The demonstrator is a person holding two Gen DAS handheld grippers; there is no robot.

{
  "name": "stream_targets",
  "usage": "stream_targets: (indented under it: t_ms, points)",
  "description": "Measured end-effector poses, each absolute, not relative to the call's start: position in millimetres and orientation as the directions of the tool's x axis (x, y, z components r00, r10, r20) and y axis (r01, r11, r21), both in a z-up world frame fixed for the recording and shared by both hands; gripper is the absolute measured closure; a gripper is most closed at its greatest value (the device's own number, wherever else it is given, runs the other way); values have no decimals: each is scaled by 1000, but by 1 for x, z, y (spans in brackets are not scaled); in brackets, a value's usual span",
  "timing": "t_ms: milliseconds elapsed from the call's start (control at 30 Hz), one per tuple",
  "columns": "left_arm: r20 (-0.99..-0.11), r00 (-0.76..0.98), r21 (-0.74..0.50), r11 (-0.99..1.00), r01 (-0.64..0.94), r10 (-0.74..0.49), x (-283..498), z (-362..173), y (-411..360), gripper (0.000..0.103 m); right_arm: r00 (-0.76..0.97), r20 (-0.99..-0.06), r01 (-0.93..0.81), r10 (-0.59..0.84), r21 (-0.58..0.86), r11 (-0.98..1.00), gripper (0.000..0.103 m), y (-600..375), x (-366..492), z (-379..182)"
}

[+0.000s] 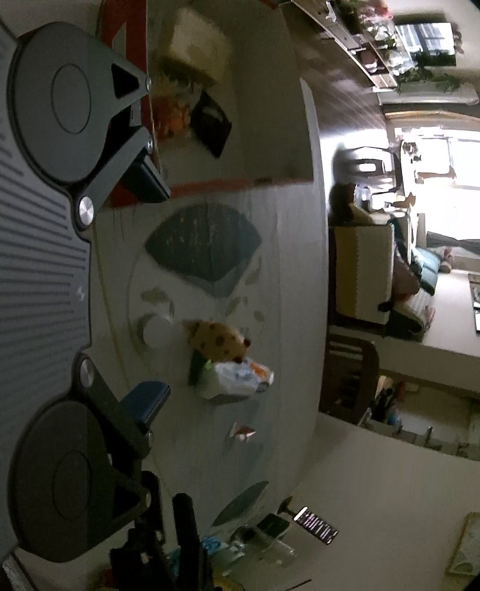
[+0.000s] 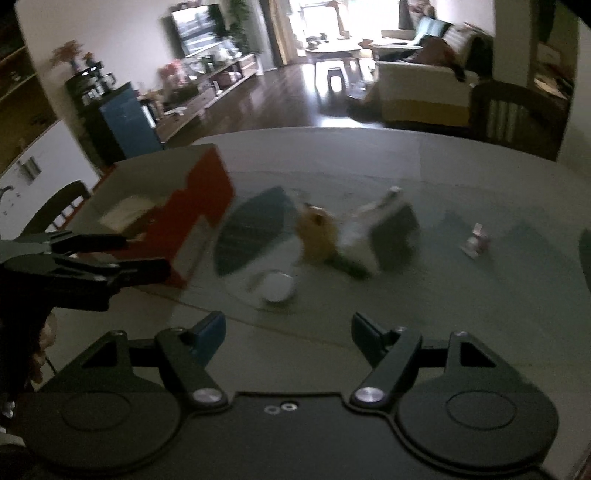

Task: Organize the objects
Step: 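Move both tools back over the table toward remaining items, then approach white round lid with left tool while right tool grasps pink-white tube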

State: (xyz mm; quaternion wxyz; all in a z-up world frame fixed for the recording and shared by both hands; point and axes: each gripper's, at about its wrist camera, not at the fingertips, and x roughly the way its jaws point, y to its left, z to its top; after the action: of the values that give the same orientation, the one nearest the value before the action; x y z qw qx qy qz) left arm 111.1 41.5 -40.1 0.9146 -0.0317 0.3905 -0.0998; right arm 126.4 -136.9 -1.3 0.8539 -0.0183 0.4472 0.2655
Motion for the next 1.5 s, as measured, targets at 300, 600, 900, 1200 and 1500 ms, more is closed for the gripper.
stream_targets:
  t_ms: [300, 600, 900, 1200, 1500]
  points:
    - [-735, 648, -97, 976, 193, -201, 133, -67, -3, 0, 494, -802, -386, 335, 143, 911, 28, -183, 163, -24]
    - [-771, 607, -127, 980, 153, -195, 161, -102, -24, 0, 515, -821, -319, 247, 83, 944, 28, -210, 225, -47]
    - [-796, 592, -60, 990, 128, -125, 179, -126, -36, 0, 490, -848, -252, 202, 84, 964, 28, -221, 289, -74]
    - [-809, 580, -37, 993, 109, -94, 192, -141, -39, 0, 460, -870, -206, 176, 88, 975, 28, -218, 329, -98]
    - [-811, 582, -12, 995, 96, -66, 195, -147, -42, 1, 443, -885, -185, 145, 68, 980, 30, -215, 343, -117]
